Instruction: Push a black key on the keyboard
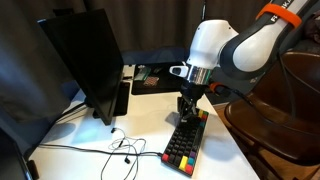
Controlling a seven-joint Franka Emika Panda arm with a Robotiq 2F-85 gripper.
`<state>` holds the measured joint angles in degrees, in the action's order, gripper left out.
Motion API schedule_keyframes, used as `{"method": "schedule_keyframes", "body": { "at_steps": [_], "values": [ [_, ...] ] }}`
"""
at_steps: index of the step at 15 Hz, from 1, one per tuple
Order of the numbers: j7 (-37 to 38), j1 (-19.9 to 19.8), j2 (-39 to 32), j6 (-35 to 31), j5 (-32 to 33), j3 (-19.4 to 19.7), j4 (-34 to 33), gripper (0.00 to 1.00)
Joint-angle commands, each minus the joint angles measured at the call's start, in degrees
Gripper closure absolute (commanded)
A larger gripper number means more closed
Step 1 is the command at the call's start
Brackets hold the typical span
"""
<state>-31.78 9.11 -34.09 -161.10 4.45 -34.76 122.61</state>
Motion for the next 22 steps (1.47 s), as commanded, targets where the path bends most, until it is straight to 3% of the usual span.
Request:
{"method": "schedule_keyframes", "body": {
  "at_steps": [1, 11, 16, 22],
  "values": [
    [1.35, -0.34, 2.23, 2.00, -0.49, -0.62, 0.46, 0.68],
    [2.81, 0.76, 10.47, 9.21, -1.38, -0.47, 0.81, 0.00],
    [6.97, 2.28, 17.79, 11.92, -2.77, 0.70, 1.70, 0.00],
    [17.03, 5.89, 27.13, 17.27, -2.63, 4.55, 2.50, 0.00]
  ]
}}
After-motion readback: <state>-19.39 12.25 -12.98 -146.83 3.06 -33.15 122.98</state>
